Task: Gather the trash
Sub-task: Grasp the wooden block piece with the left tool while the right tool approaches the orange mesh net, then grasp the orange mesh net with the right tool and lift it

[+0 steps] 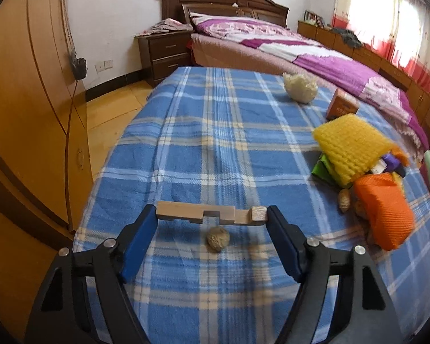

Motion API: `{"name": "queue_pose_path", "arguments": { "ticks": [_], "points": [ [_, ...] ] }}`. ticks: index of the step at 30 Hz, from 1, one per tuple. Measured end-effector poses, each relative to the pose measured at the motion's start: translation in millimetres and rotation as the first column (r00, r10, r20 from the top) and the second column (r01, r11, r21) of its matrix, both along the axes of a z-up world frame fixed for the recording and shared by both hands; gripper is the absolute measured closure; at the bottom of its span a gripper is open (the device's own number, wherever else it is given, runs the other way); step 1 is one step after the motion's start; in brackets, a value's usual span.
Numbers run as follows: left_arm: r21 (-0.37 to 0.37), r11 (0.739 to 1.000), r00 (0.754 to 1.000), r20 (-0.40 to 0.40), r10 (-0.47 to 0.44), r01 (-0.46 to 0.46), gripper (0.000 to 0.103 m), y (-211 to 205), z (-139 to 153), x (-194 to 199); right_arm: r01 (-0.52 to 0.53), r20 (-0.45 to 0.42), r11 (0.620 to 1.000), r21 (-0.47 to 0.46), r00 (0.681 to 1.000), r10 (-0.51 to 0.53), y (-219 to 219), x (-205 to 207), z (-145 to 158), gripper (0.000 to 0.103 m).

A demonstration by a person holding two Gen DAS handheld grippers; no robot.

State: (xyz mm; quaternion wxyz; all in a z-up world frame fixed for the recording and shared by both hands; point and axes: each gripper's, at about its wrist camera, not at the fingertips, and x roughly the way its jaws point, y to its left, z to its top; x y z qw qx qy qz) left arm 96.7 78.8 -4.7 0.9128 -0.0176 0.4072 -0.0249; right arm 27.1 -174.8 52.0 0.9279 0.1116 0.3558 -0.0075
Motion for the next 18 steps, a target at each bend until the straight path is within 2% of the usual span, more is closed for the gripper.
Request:
{"name": "queue_pose_path", "arguments": {
  "ticks": [7, 13, 14, 18],
  "points": [
    [-0.111, 0.993, 0.998, 0.036, 0.054, -0.05, 0.026, 7, 12, -28, -0.097, -0.046, 0.995, 0.004, 0.994, 0.097, 31, 26, -9, 0.0],
    [-0.145, 0.987, 0.997, 0.026, 0.076, -0.072, 0.026, 10, 12, -39, -0.167, -0.091, 0.986, -0.024, 0.982, 0.165, 55, 40, -24, 0.002],
    [-0.141, 0.987, 0.997, 0.028, 0.077, -0.072, 0.026, 9, 12, -41, -0.173, -0.096, 0.985, -0.026, 0.981, 0.17, 57, 41, -25, 0.006],
    [-0.139, 0.988, 0.996, 0.035, 0.077, -0.072, 0.026, 9, 12, -44, -0.199, -0.125, 0.98, -0.009, 0.972, 0.196, 59, 44, -31, 0.032]
  ]
}}
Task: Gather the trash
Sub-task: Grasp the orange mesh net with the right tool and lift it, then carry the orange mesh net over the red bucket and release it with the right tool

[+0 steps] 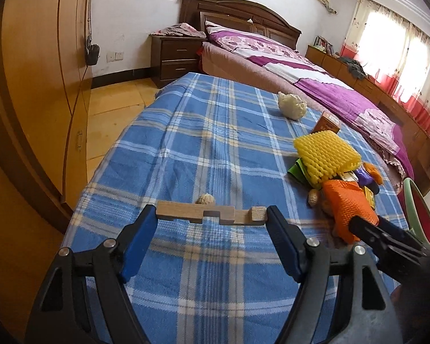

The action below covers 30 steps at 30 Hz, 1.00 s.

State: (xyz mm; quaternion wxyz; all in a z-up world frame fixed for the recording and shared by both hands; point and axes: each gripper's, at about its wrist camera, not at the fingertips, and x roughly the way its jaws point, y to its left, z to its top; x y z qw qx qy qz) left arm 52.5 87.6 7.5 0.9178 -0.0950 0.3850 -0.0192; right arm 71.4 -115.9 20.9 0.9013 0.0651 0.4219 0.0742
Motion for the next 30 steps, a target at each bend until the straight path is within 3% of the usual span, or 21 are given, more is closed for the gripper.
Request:
{"name": "queue_pose_path", "arguments": {
  "ticks": [9, 13, 30],
  "points": [
    [-0.019, 1.0, 1.0, -0.007, -0.024, 0.023, 0.026, -9, -2, -3, -0.025, 0.014, 0.999, 0.044, 1.0, 0.024, -3, -8, 5, 0.074],
    [-0.023, 0.999, 1.0, -0.004, -0.031, 0.031, 0.026, -13, 0, -7, -0.011, 0.048, 0.998, 0.058, 0.999, 0.008, -9, -16, 13, 0.087],
    [-0.032, 0.992, 0.989, 0.082, -0.119, 0.122, 0.026, -43, 38, -28, 0.067, 0.195, 0.992, 0.106, 0.977, -0.087, -58, -65, 63, 0.09]
  ]
}}
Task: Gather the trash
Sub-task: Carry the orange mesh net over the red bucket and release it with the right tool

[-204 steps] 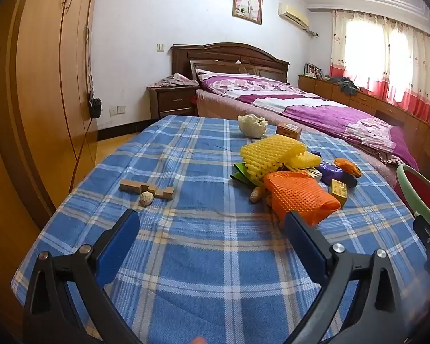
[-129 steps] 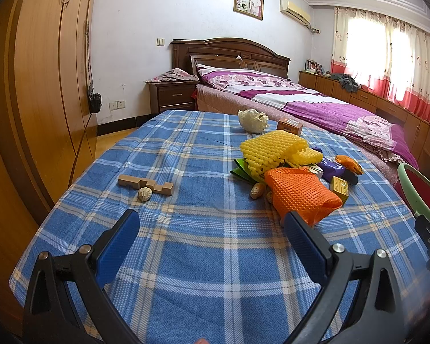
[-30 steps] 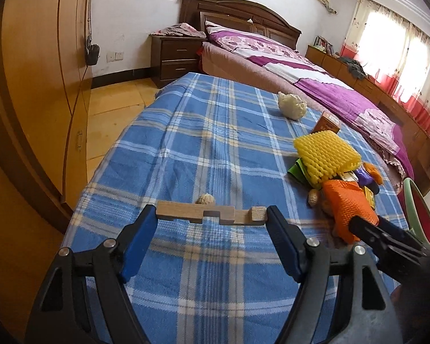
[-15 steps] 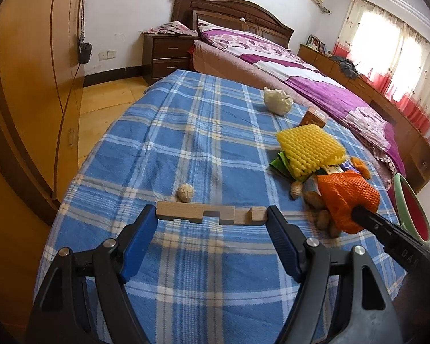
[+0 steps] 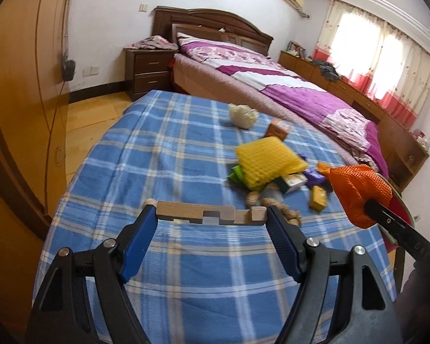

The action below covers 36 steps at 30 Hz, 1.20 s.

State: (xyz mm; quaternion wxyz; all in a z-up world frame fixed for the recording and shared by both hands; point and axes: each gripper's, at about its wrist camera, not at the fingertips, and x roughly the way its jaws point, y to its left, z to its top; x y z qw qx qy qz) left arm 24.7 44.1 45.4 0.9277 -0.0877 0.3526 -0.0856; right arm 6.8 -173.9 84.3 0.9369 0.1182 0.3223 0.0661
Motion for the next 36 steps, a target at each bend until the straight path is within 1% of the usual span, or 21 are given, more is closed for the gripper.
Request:
{"name": "queue_pose_path", "arguments": {
  "ticks": [2, 10, 16, 21, 28, 36],
  "points": [
    [-0.004, 1.0, 1.0, 0.012, -0.028, 0.028, 0.026, -9, 6, -2, 0.026, 0.014, 1.0, -0.004, 1.0, -0.026, -10, -8, 6, 0.09],
    [-0.004, 0.992, 0.992, 0.031, -0.125, 0.125, 0.026, -49, 21, -6, 0.125, 0.035, 0.992, 0.035, 0.991, -0.127, -53, -31, 18, 0.09],
    [0.014, 0.981, 0.98, 0.043, -0.194, 0.193, 0.026, -83, 29, -7, 0.205, 0.044, 0.978, 0.048, 0.977, -0.207, -84, -41, 22, 0.09],
    [0.023, 0.969, 0.968, 0.051, -0.246, 0.245, 0.026, -110, 35, -3, 0.27, 0.045, 0.962, 0.04, 0.961, -0.272, -106, -48, 24, 0.09],
    [0.051, 0.946, 0.944, 0.062, -0.323, 0.32, 0.026, -155, 44, 6, 0.365, 0.039, 0.931, 0.026, 0.93, -0.365, -145, -54, 24, 0.09],
    [0.093, 0.904, 0.904, 0.063, -0.423, 0.416, 0.026, -219, 50, 15, 0.472, 0.032, 0.882, 0.005, 0.881, -0.472, -190, -62, 19, 0.09]
  ]
}}
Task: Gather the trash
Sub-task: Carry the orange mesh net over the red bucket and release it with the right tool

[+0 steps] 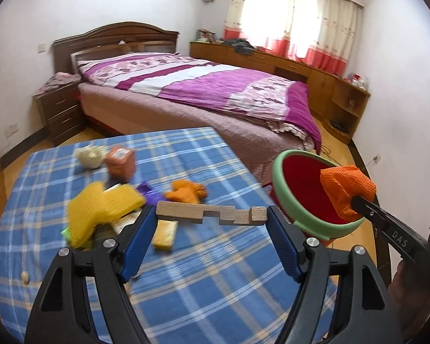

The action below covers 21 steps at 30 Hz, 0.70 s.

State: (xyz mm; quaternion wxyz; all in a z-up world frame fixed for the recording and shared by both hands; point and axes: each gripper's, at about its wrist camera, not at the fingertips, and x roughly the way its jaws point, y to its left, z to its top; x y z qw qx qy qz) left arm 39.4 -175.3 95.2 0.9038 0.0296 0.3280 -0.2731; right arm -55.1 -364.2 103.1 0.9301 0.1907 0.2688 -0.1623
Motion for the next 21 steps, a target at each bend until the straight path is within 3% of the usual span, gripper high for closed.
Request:
{"name": "queue_pose_path", "arguments": {
  "ticks": [10, 21],
  "points": [
    [0.046, 0.993, 0.995, -0.009, -0.104, 0.105, 0.026, -75, -7, 13, 0.12, -0.052, 0.993, 0.002, 0.991, -0.12, -62, -4, -17, 0.089],
    [0.082, 0.98, 0.983, -0.038, -0.181, 0.183, 0.026, -139, -22, 28, 0.149, -0.11, 0.989, 0.021, 0.983, -0.146, -101, 2, -38, 0.085]
  ]
}}
